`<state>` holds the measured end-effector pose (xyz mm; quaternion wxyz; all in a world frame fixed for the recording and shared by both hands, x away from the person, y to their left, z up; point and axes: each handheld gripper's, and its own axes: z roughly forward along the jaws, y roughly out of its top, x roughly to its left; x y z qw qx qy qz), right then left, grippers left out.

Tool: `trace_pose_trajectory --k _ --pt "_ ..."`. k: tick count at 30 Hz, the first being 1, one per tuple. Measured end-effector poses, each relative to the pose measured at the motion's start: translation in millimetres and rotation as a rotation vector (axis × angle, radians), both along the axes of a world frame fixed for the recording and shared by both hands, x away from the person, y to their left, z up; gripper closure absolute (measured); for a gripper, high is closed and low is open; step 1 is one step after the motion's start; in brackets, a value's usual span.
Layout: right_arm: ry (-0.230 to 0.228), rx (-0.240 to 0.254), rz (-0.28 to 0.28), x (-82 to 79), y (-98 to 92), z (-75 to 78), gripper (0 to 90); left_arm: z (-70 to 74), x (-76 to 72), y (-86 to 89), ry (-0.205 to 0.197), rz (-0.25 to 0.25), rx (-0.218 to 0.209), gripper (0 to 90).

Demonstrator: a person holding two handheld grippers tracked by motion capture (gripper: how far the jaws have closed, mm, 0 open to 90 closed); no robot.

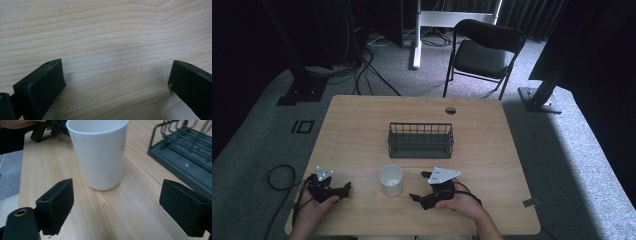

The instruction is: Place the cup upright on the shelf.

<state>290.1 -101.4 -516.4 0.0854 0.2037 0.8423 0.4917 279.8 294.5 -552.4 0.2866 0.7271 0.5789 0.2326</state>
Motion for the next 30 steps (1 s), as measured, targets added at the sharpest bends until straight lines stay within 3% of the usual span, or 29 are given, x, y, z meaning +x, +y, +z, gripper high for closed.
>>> trace_pose_trajectory --k 13,30 --pt "-0.024 0.02 0.044 3.0 28.9 -1.7 11.7 0.0 0.0 0.0 0.0 0.0 0.0 0.8" --pt "-0.053 0.069 0.052 10.8 55.9 -1.2 11.5 0.0 0.0 0.0 0.0 0.0 0.0 0.8"
